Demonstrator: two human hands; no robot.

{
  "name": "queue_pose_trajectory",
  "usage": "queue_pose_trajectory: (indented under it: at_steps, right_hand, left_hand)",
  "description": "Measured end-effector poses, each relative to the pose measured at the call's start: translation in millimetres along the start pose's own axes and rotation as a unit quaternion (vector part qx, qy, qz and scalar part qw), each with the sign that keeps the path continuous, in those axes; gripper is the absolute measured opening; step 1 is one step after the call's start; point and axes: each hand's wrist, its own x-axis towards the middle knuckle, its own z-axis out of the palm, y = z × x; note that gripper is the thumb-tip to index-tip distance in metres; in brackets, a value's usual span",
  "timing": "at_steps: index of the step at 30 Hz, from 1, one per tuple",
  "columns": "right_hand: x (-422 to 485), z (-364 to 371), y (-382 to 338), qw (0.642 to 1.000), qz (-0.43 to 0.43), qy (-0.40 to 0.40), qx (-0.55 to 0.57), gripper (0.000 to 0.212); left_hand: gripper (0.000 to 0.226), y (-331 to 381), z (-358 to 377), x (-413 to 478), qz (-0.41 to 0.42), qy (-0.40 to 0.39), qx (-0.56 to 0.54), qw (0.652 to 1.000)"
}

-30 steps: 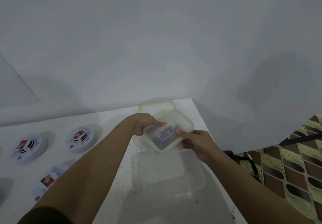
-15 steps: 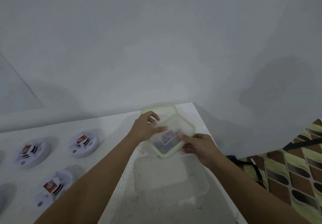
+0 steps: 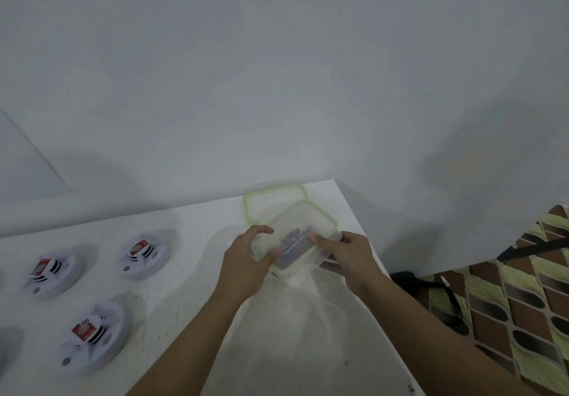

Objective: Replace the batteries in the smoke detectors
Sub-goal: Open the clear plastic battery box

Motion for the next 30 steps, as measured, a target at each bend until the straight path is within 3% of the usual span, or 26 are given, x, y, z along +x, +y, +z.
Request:
queue_pose_trajectory:
  at_steps: [4, 7, 11, 18, 22, 24, 30]
  right_hand:
    - [-5.9, -1.5, -5.7, 0.991, -0.064, 0.060, -0.106, 0.047]
    - [-5.9, -6.3, -4.4, 0.979, -0.094, 0.072, -0.163, 0.049]
    - [-1.5, -16.1, -8.5, 0.969, -0.098, 0.087, -0.208, 0.073]
    - [10.7, -16.7, -31.8, 0.982, -0.073, 0.013, -0.176, 0.046]
    - [12.6, -13.9, -31.3, 0.968, -0.116, 0.044, -0.218, 0.033]
    - [12.1, -13.0, -30.3, 0.966, -0.133, 0.049, -0.218, 0.031]
    - [12.0, -6.9, -34.2, 0.974, -0.115, 0.057, -0.186, 0.029]
  left_hand:
    - [0.032, 5.4, -1.8, 6.7, -0.020, 0.027, -0.023, 0.999]
    - [0.053, 2.1, -7.3, 9.2, -0.071, 0.048, -0.058, 0.995]
    - [0.057, -2.2, -12.3, 13.6, -0.123, 0.024, -0.052, 0.991]
    - [0.048, 9.1, -24.5, 27.2, -0.151, 0.006, -0.001, 0.989]
    - [0.049, 2.6, -22.3, 23.0, -0.178, 0.028, -0.100, 0.979]
    - [0.038, 4.0, -21.1, 19.8, -0.186, 0.058, -0.129, 0.972]
    - [0.034, 17.0, -24.2, 25.2, -0.185, 0.060, -0.175, 0.965]
